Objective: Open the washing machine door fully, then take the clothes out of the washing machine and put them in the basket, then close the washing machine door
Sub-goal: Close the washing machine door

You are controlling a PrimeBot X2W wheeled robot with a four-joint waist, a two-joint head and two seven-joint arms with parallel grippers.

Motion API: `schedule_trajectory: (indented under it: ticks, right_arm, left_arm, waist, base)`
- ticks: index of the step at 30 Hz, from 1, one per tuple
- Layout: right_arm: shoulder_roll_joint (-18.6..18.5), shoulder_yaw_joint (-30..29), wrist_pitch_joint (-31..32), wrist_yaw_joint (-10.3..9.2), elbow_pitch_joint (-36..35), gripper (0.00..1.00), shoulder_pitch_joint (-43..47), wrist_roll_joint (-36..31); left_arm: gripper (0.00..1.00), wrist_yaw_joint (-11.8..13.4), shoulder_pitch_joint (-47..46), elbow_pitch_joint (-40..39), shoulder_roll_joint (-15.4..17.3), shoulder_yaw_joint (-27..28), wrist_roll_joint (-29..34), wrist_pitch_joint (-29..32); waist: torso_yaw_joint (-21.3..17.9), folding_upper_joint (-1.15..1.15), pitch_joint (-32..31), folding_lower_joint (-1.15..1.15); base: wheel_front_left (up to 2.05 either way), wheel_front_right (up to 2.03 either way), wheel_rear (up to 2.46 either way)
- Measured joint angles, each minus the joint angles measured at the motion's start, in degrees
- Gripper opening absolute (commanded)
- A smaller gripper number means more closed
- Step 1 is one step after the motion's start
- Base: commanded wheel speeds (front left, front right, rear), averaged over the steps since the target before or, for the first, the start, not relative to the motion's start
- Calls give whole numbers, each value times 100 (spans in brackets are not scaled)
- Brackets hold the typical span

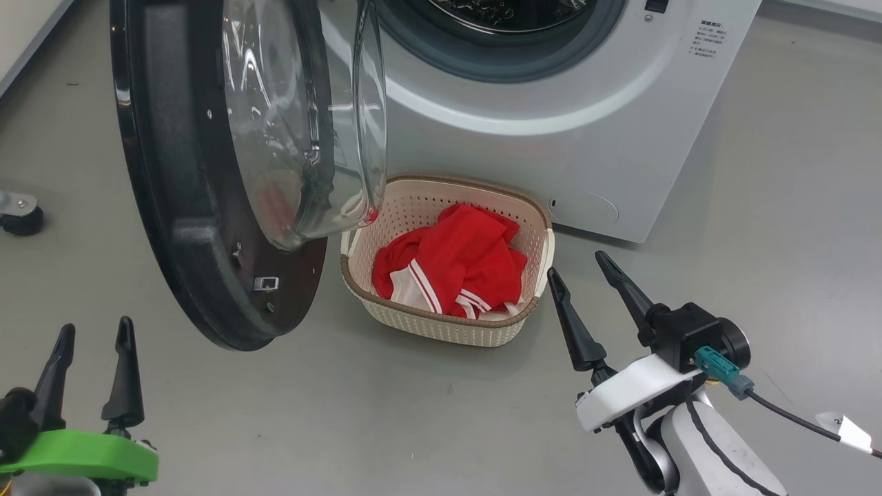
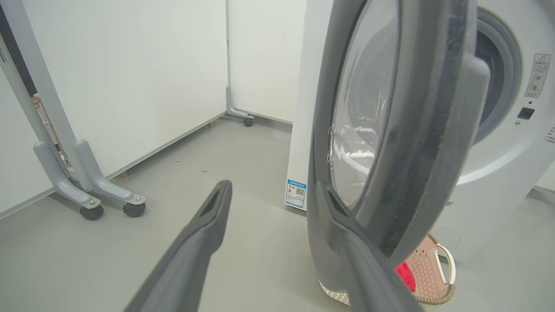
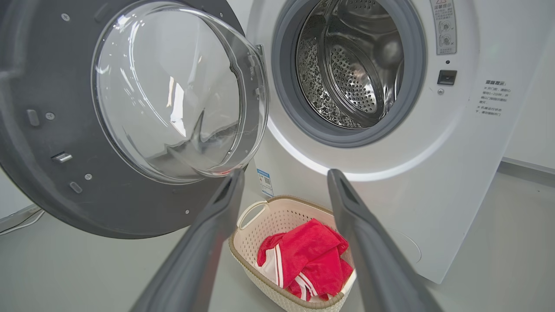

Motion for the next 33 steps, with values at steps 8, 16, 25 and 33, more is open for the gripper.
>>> schedule_trajectory:
  ticks: [8,16,25,33]
  right_arm:
    - [2,-12,0,0,-1,100,2,0]
    - [3,-15,0,0,-2,100,4,-1]
    - [4,-22,0,0,-2,100,15,-1]
    - [5,-15,0,0,-2,100,27,-1]
  left_arm:
    - [100,0,-74,91,9,-52,-4,-35]
    - [100,0,-121,174,31,-75,-8,-58]
    - [62,0,-163,255,62,-122,-43,-101]
    - [0,0,-164,299,92,-233,-45,-107]
  waist:
    - [8,0,11,0]
    - [7,0,11,0]
    - [12,0,13,0]
    - [9,0,13,0]
  base:
    - [0,0,0]
    - [0,0,0]
    - [0,0,0]
    - [0,0,0]
